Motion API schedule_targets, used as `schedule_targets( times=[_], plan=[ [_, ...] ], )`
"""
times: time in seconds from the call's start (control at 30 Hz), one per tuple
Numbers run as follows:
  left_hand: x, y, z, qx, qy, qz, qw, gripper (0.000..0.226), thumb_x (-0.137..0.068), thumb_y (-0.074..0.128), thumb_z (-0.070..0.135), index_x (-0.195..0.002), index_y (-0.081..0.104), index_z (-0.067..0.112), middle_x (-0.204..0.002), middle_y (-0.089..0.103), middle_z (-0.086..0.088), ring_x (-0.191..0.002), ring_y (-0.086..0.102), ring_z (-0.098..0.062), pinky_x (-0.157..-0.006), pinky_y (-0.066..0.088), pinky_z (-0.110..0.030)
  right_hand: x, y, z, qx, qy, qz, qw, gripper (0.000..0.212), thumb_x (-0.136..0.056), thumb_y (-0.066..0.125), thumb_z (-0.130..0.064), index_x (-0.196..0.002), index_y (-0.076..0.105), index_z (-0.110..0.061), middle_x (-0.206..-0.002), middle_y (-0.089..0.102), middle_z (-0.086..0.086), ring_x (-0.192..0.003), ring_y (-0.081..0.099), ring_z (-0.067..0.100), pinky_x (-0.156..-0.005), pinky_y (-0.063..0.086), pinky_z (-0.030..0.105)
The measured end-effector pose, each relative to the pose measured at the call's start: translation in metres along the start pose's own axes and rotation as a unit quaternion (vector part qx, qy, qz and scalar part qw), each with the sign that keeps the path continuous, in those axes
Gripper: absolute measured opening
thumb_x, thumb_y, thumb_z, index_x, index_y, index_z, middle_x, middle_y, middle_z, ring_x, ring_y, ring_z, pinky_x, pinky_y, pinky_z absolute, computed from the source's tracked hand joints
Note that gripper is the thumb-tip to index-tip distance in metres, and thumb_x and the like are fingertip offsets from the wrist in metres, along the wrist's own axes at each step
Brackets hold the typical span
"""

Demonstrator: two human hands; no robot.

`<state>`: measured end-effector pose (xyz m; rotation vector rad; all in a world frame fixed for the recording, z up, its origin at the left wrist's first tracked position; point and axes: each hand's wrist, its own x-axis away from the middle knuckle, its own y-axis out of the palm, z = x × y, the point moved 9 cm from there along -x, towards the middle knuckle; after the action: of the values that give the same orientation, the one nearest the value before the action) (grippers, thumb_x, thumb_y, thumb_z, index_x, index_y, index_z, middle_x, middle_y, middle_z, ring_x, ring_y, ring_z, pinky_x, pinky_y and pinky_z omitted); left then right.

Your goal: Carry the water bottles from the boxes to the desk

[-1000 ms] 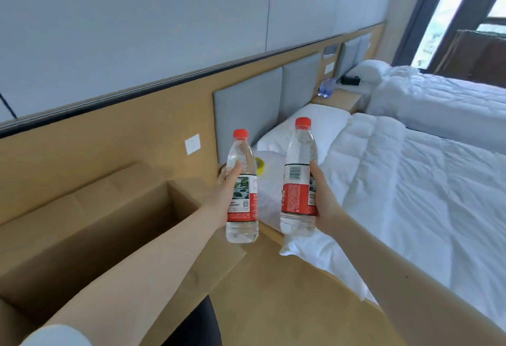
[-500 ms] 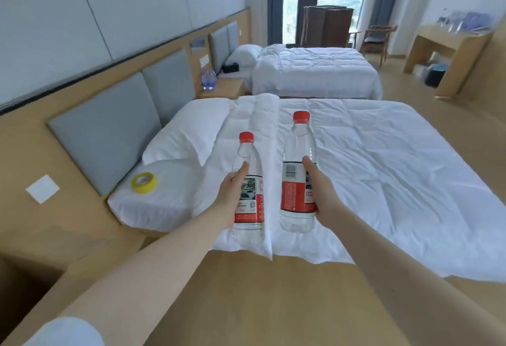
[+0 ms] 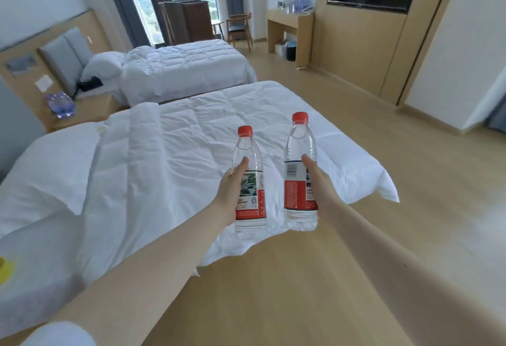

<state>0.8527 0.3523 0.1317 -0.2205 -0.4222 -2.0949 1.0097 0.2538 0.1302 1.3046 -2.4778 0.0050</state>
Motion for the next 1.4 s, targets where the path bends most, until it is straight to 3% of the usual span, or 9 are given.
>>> schedule_targets(
  times=[0.1,0.27,0.43,0.53,0.67,0.83,1.13,1.23,1.4],
  plan=[
    [-0.023,0.025,-0.011,0.005,-0.011,-0.026,1.0,0.033,-0.094,0.056,0.044,-0.099,0.056,0.011,-0.073,0.061,-0.008,-0.057,0.059,-0.02,-0.054,0.051,-0.027,-0.005,-0.029,0.0,0.006,-0.002,0.049,0.999,0.037,-0.091,0.054,-0.053,-0.106,0.065,-0.021,-0.094,0.074,0.003,-0.085,0.071,0.02,-0.072,0.054,0.033],
    [-0.065,0.056,-0.023,0.022,-0.046,-0.098,0.994,0.038,-0.091,0.057,0.047,-0.102,0.059,0.011,-0.073,0.063,-0.007,-0.06,0.06,-0.022,-0.061,0.051,-0.031,-0.024,-0.061,-0.006,0.023,-0.008,0.118,0.993,0.042,-0.089,0.057,-0.054,-0.105,0.065,-0.016,-0.098,0.073,0.009,-0.09,0.071,0.027,-0.089,0.055,0.044],
    [-0.115,0.081,-0.007,0.015,-0.061,-0.167,0.984,0.044,-0.089,0.056,0.051,-0.106,0.057,0.01,-0.074,0.061,-0.007,-0.06,0.059,-0.021,-0.064,0.05,-0.032,-0.052,-0.08,-0.021,0.009,-0.011,0.178,0.984,0.053,-0.084,0.058,-0.063,-0.106,0.065,-0.016,-0.1,0.073,0.01,-0.093,0.07,0.028,-0.093,0.054,0.047],
    [-0.146,0.097,0.006,0.001,-0.056,-0.198,0.979,0.044,-0.09,0.056,0.05,-0.108,0.056,0.01,-0.073,0.062,-0.006,-0.06,0.06,-0.02,-0.063,0.051,-0.031,-0.069,-0.089,-0.035,-0.007,-0.027,0.205,0.978,0.044,-0.088,0.054,-0.061,-0.098,0.066,-0.02,-0.097,0.072,0.008,-0.094,0.069,0.029,-0.094,0.053,0.048],
    [-0.179,0.117,0.003,-0.01,-0.072,-0.233,0.97,0.052,-0.088,0.058,0.053,-0.116,0.055,0.01,-0.078,0.062,-0.007,-0.063,0.061,-0.021,-0.065,0.051,-0.032,-0.083,-0.103,-0.045,-0.025,-0.027,0.233,0.972,0.043,-0.092,0.049,-0.058,-0.096,0.068,-0.02,-0.087,0.072,0.005,-0.085,0.069,0.026,-0.089,0.055,0.043],
    [-0.203,0.153,-0.016,-0.006,-0.114,-0.292,0.95,0.048,-0.087,0.056,0.053,-0.108,0.057,0.01,-0.075,0.063,-0.006,-0.061,0.061,-0.02,-0.063,0.051,-0.031,-0.091,-0.133,-0.042,-0.047,-0.028,0.292,0.955,0.05,-0.092,0.046,-0.06,-0.105,0.066,-0.015,-0.09,0.068,0.008,-0.078,0.066,0.025,-0.086,0.054,0.045],
    [-0.215,0.242,-0.055,-0.05,-0.172,-0.377,0.909,0.068,-0.06,0.075,0.065,-0.1,0.059,0.012,-0.08,0.061,-0.008,-0.067,0.059,-0.023,-0.067,0.05,-0.033,-0.079,-0.202,-0.034,-0.066,-0.018,0.344,0.937,0.052,-0.091,0.043,-0.064,-0.099,0.067,-0.019,-0.098,0.072,0.013,-0.086,0.069,0.028,-0.088,0.054,0.045],
    [-0.218,0.272,-0.069,-0.073,-0.173,-0.384,0.904,0.061,-0.065,0.07,0.062,-0.1,0.061,0.013,-0.08,0.062,-0.007,-0.065,0.06,-0.021,-0.066,0.05,-0.032,-0.076,-0.234,-0.032,-0.066,-0.014,0.357,0.932,0.052,-0.091,0.044,-0.064,-0.099,0.067,-0.018,-0.1,0.071,0.015,-0.087,0.069,0.03,-0.086,0.054,0.046],
    [-0.218,0.341,-0.083,-0.089,-0.168,-0.4,0.897,0.081,-0.058,0.071,0.073,-0.109,0.063,0.01,-0.089,0.06,-0.012,-0.075,0.058,-0.023,-0.073,0.047,-0.036,-0.079,-0.304,-0.043,-0.063,-0.027,0.364,0.929,0.047,-0.094,0.045,-0.058,-0.096,0.066,-0.016,-0.085,0.071,0.008,-0.07,0.068,0.02,-0.064,0.057,0.03]
  ],
)
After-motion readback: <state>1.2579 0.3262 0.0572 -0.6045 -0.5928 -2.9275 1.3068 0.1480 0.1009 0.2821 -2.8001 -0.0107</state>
